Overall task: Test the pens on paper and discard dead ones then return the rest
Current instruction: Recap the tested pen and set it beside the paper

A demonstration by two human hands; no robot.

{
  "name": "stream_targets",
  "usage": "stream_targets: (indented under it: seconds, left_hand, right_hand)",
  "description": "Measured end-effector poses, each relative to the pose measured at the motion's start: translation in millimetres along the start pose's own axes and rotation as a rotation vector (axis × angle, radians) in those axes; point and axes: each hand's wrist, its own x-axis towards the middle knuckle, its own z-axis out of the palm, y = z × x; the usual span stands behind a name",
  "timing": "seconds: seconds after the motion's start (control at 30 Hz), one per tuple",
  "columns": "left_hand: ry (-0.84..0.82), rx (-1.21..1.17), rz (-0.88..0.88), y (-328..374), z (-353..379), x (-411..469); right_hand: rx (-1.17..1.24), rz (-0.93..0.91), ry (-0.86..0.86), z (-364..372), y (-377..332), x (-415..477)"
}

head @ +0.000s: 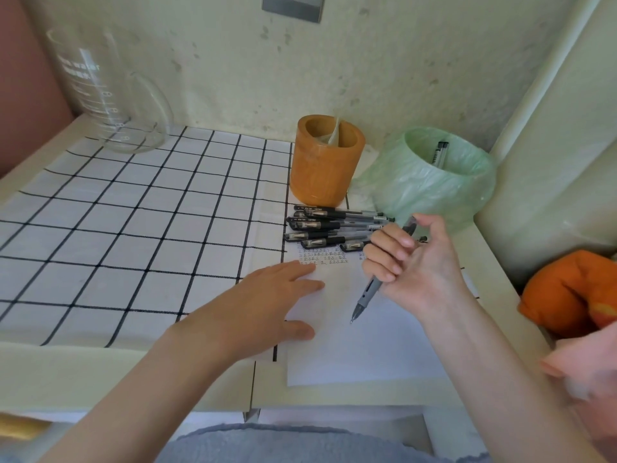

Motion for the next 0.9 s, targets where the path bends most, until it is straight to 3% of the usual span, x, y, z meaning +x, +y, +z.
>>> stream_targets:
  seconds: [0.37, 0.67, 0.73, 0.8, 0.9]
  left_hand:
    - [0.022, 0.015, -0.017, 2.1, -3.4, -1.1]
    - [0.076, 0.044, -0.052, 3.4, -5.0, 0.4]
    - [0.114, 0.059, -0.069, 3.6, -6.2, 1.1]
    - [0.137, 0.067, -0.080, 4.2, -7.6, 1.4]
    - [0.128, 0.067, -0.082, 6.5, -8.4, 0.5]
  right_hand:
    - [-0.072, -0.120, 0.199, -2.7, 4.5, 2.2]
    - [-0.274, -0.207, 0.308, -11.6, 2.7, -9.2]
    - [-0.530, -0.267, 0.272, -13.5, 2.4, -12.8]
    - [-0.980, -0.383, 0.247, -16.6, 0.4, -14.1]
    - [-1.669, -0.691, 0.072, -22.2, -3.1, -9.5]
